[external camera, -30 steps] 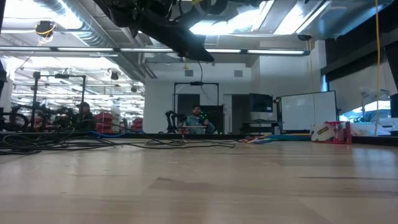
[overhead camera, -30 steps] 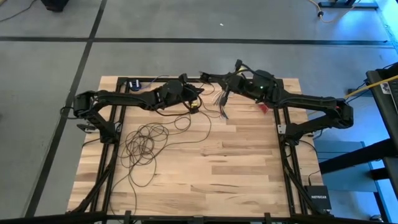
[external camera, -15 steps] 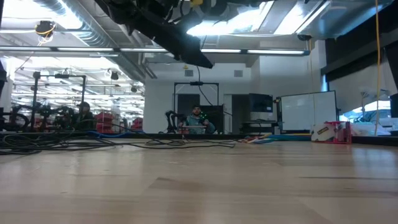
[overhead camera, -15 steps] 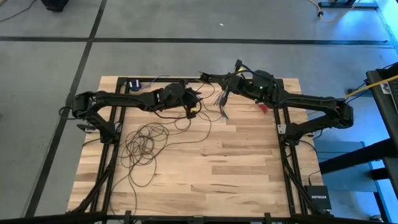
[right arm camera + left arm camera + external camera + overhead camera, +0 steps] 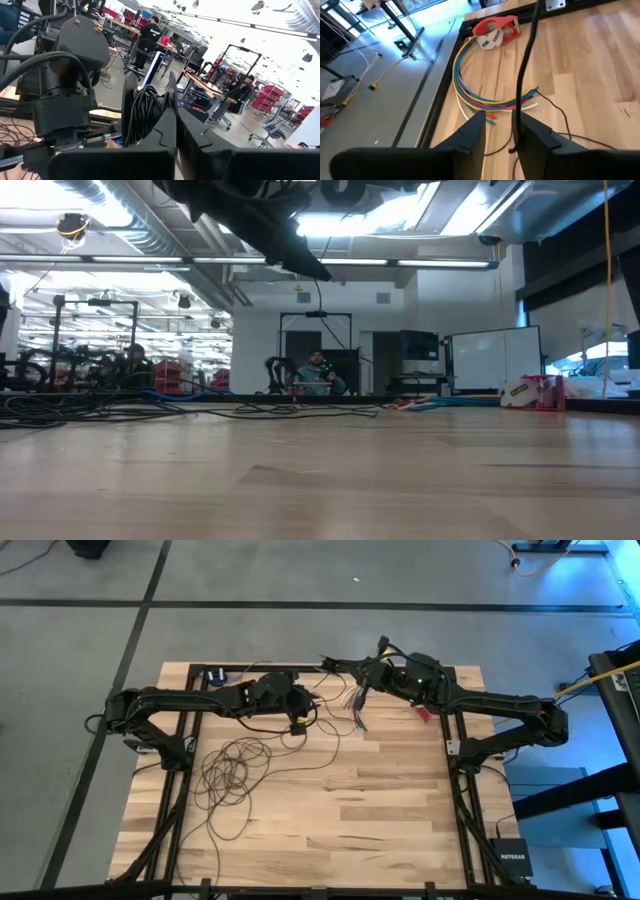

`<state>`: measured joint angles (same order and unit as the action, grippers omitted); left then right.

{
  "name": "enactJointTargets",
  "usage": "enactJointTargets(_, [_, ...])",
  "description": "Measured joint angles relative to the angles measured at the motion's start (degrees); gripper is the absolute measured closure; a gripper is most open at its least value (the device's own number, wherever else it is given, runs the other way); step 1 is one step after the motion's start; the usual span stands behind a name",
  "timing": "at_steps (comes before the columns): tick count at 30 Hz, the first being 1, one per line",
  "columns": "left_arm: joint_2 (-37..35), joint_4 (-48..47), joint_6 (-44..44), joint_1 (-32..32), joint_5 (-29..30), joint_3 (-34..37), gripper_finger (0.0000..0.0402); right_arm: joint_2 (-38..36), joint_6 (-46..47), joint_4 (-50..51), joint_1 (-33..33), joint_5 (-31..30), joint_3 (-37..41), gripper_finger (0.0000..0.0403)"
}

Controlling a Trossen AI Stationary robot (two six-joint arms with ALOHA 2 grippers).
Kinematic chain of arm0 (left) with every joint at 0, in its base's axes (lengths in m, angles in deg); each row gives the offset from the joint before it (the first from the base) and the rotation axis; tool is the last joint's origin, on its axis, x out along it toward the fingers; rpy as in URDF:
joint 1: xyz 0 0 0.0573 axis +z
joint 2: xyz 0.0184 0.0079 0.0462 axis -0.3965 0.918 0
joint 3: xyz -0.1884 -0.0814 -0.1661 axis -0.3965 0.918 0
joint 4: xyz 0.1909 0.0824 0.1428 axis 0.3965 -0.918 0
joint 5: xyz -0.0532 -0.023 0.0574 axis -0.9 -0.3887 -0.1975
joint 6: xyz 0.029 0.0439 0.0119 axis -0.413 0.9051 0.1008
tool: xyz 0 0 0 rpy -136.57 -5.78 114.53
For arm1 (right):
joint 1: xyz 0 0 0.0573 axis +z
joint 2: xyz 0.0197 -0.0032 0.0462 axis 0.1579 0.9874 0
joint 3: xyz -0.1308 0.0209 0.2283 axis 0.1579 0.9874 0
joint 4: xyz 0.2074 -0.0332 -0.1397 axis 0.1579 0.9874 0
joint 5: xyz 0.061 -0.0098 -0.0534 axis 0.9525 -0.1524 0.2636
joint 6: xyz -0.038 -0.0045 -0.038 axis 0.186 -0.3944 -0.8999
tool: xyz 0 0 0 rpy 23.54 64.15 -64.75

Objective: Coiling cords

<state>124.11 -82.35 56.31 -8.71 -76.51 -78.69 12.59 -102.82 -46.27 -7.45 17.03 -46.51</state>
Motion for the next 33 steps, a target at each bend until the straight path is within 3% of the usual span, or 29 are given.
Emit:
enactJointTargets(12, [-0.1,-0.8,0.2,-1.0,0.0,0.0,0.0333,0.0,-1.1,-0.1,0.0,-0.4,0.0,0.04])
enactJointTargets(18, [-0.1,-0.7,1.2,-1.0,0.0,0.0,0.0393,0.0,-1.1,-0.2,0.0,-0.4,0.0,0.04])
enactJointTargets(28, [0.2,-2.4,-0.9,-0.2,0.0,0.0,0.04,0.0,-1.4,-0.6,0.0,-0.4,0.0,0.04])
enactJointTargets(33, [2.1,-1.6,-1.4,2.3,0.0,0.0,0.0401,0.0,-0.7,-0.6,0.0,2.9,0.0,0.04])
